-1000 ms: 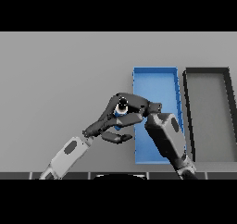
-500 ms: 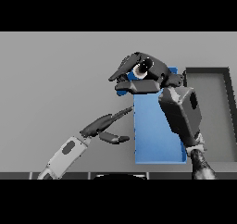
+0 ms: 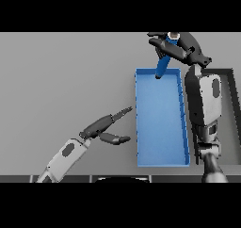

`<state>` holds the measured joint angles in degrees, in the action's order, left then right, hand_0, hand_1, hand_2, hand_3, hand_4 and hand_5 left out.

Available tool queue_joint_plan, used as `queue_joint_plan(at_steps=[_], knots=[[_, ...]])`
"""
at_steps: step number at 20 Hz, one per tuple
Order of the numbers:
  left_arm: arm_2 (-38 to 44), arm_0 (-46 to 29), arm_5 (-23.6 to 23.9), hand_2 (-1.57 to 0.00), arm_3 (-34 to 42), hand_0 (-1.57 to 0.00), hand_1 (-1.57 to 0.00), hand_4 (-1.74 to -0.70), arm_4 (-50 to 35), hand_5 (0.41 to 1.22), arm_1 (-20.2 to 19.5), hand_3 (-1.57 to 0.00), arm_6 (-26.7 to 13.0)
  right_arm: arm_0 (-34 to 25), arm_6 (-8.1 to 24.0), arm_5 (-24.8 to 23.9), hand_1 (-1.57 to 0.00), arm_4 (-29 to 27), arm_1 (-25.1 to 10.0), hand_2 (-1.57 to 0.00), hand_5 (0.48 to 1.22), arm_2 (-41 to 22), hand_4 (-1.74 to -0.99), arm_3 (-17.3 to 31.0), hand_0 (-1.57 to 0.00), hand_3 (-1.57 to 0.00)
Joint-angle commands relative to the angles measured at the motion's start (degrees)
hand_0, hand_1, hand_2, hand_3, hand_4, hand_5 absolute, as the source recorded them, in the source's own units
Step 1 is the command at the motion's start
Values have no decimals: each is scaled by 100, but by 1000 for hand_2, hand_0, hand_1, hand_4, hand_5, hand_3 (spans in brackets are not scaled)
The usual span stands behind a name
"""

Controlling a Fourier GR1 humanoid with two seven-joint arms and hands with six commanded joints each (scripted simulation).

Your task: Pick up the blue pipe and place it into the blue bin.

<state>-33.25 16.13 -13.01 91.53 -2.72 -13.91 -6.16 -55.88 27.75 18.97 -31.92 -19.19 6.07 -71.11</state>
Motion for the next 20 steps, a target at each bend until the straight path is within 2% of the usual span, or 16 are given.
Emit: queue_joint_plan(at_steps=[1,4,8,10,12,13,16,17,18,19,20], knots=[[29,26,0,1,-22,1,1,-825,13,461,-25,1,51,93,10,-3,-1571,32,-19,-1571,1221,83,-1499,111,-1571,-1571],[-15,-39,-15,1,55,1,1,-828,44,463,-58,1,162,640,191,-40,-1571,274,17,-1571,1221,121,-1499,153,-1571,-1571],[-17,-60,-53,1,66,1,1,-828,-1,469,-64,1,115,1397,718,-407,-1571,619,92,-1571,1221,177,-1499,32,-1571,-1571],[0,-63,-53,1,151,1,1,-829,-44,470,-86,1,77,1719,718,-687,-1571,750,-11,-1571,1221,-83,-1499,101,-1571,-1571],[-75,-123,-15,1,113,1,1,-826,42,470,-36,1,66,1971,718,-905,-1571,628,-225,-1571,1221,-440,-1586,96,-1571,-1080],[-33,-66,-9,1,68,1,1,-827,26,471,-31,1,22,2102,718,-952,-1571,553,-312,-1571,1221,-654,-1569,76,-1571,-1178],[-47,-109,-13,1,67,1,1,-826,46,475,-62,1,50,2404,718,-1254,-1571,206,-671,-1571,1205,-1389,-1653,146,-1571,-693],[-46,-83,-14,1,104,1,1,-826,35,474,-57,1,28,2470,718,-1493,-1571,87,-791,-1571,1194,-1728,-1617,173,-1571,-869],[-52,-105,-23,1,112,1,1,-827,23,474,-56,1,64,2431,717,-1793,-1571,-280,-1002,-1571,1199,-2141,-1583,259,-1571,-1009],[-38,-91,7,1,114,1,1,-829,40,474,-60,1,30,2374,718,-2159,-1382,-768,-1220,-1333,1190,-2555,-1534,422,-1465,-807],[-91,-171,18,1,179,1,1,-830,70,476,-68,1,47,2296,719,-2262,-1106,-1206,-1408,-1066,1178,-2977,-1477,529,-1172,-646]])
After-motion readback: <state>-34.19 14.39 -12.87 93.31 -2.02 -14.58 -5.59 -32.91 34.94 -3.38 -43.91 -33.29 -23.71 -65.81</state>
